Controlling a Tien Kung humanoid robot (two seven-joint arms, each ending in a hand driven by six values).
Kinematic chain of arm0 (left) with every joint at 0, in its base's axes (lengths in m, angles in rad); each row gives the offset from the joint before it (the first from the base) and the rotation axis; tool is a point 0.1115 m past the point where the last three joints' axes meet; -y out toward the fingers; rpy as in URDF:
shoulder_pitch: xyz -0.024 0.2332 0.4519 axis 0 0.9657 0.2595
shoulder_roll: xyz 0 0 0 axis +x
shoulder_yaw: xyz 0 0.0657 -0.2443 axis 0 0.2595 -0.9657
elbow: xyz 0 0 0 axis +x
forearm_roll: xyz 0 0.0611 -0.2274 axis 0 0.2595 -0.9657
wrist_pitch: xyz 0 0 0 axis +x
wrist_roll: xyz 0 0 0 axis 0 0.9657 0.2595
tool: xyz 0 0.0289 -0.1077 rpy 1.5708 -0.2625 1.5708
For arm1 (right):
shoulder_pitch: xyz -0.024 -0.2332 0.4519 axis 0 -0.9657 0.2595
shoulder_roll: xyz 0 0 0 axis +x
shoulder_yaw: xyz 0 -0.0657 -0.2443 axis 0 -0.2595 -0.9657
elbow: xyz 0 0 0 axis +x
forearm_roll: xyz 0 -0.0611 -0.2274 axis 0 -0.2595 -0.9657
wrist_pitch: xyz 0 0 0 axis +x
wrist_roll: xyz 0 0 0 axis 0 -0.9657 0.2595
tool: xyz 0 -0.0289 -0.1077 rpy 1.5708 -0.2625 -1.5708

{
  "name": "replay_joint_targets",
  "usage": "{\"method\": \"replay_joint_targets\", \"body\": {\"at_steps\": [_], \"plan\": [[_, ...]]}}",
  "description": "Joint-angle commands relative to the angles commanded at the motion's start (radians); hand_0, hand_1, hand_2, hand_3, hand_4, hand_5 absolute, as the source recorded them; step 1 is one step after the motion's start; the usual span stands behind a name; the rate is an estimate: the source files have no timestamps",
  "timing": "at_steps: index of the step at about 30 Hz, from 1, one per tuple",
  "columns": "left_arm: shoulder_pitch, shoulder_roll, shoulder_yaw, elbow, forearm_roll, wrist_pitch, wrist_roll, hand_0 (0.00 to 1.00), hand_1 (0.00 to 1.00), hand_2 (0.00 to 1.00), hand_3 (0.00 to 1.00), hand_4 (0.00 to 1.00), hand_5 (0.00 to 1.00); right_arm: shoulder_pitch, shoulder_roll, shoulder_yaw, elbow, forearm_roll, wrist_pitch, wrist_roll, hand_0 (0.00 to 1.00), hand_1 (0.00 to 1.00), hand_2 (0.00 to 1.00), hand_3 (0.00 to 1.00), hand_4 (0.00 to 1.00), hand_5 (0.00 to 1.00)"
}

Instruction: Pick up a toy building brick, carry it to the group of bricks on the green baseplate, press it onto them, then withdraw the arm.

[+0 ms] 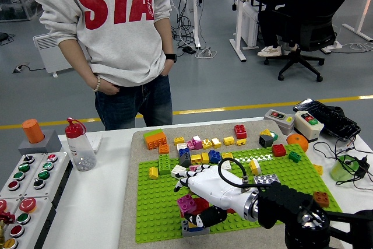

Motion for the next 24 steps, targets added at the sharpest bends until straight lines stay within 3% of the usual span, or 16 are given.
{"method": "replay_joint_targets", "body": {"at_steps": [24], "plan": [[0.003, -0.001, -0.002, 0.0, 0.005, 0.0, 0.002, 0.653, 0.686, 0.672, 0.575, 0.281, 0.998, -0.004, 0.011, 0.011, -0.019, 0.0, -0.01, -0.003, 0.895, 0.826, 0.963, 0.809, 0.692, 0.385]]}}
